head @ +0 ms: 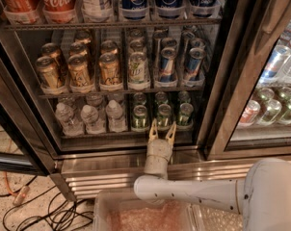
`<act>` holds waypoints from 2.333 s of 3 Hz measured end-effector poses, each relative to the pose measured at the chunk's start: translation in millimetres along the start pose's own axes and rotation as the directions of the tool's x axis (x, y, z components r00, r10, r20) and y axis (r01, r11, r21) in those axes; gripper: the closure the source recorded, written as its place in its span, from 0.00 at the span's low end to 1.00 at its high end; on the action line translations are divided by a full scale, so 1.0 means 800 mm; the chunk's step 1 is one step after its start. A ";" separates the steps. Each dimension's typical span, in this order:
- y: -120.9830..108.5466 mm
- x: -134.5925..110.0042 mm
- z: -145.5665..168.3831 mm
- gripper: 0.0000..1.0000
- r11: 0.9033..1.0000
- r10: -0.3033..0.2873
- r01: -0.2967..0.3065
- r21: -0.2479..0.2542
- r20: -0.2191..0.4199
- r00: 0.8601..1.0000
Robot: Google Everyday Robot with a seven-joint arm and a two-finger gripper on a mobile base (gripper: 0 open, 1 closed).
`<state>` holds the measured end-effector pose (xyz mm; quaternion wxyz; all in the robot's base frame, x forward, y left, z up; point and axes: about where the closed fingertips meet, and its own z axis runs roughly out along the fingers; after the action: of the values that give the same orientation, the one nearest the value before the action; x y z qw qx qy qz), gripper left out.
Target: Pick green can from bottom shelf of fridge
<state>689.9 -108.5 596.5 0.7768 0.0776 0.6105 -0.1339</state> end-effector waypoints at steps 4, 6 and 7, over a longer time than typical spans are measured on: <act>0.013 0.009 0.054 0.36 1.000 -0.008 0.008 -0.025 0.018 1.000; 0.011 0.009 0.055 0.78 1.000 -0.005 0.005 -0.020 0.022 1.000; 0.009 0.008 0.054 0.99 1.000 0.000 0.001 -0.015 0.028 1.000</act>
Offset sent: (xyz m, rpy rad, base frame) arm 0.0317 0.0081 -0.0027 -0.0207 -0.0056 0.0433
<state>733.9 -114.5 600.6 0.7858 0.0696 0.6006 -0.1304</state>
